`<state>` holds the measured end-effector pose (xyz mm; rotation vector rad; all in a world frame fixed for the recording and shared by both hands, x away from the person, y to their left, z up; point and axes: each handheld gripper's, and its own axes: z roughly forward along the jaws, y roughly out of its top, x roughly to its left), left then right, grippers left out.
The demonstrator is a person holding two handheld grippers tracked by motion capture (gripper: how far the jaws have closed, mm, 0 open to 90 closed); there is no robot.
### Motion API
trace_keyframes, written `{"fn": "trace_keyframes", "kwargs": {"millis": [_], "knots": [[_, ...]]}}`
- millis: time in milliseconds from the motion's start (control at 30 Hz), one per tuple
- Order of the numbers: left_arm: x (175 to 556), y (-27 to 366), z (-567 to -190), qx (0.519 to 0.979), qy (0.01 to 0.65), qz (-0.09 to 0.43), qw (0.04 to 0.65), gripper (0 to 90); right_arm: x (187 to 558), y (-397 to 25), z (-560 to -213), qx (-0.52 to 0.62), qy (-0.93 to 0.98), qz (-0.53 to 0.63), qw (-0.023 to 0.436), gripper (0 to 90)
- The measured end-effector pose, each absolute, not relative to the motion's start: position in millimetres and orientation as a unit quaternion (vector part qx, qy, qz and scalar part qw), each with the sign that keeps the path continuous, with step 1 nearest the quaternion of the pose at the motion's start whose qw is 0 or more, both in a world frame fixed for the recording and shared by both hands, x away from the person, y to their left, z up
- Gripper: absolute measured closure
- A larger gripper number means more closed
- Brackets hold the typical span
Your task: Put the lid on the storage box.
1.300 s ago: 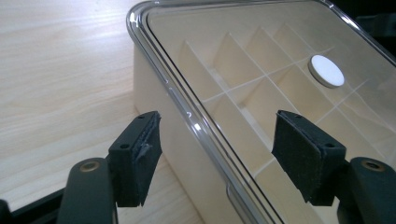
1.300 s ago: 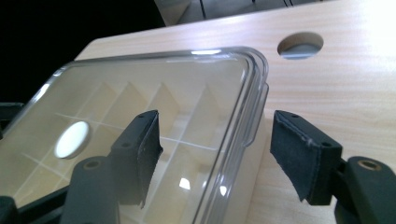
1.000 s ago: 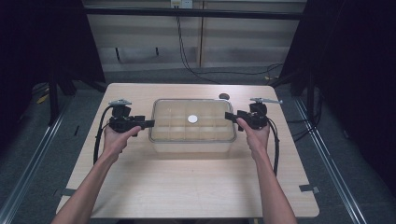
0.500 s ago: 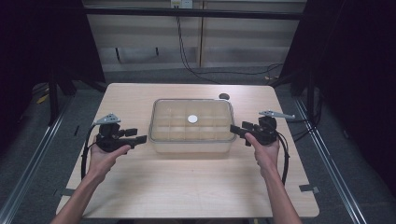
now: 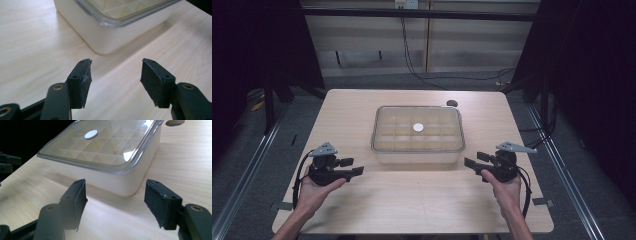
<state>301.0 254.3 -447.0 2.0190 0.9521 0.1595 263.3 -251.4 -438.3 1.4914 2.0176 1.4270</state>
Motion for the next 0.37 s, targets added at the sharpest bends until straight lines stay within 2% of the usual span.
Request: {"fn": "trace_keyframes", "kwargs": {"millis": [200,367], "knots": [[278,266,-456,0.807,0.392,0.064,0.437,37.5,236,-256,-447,0.513,0.698,0.483,0.127,32.3],[266,269,-462,0.803,0.395,0.062,0.443,35.2,227,-259,-458,0.517,0.693,0.486,0.126,31.5]]}}
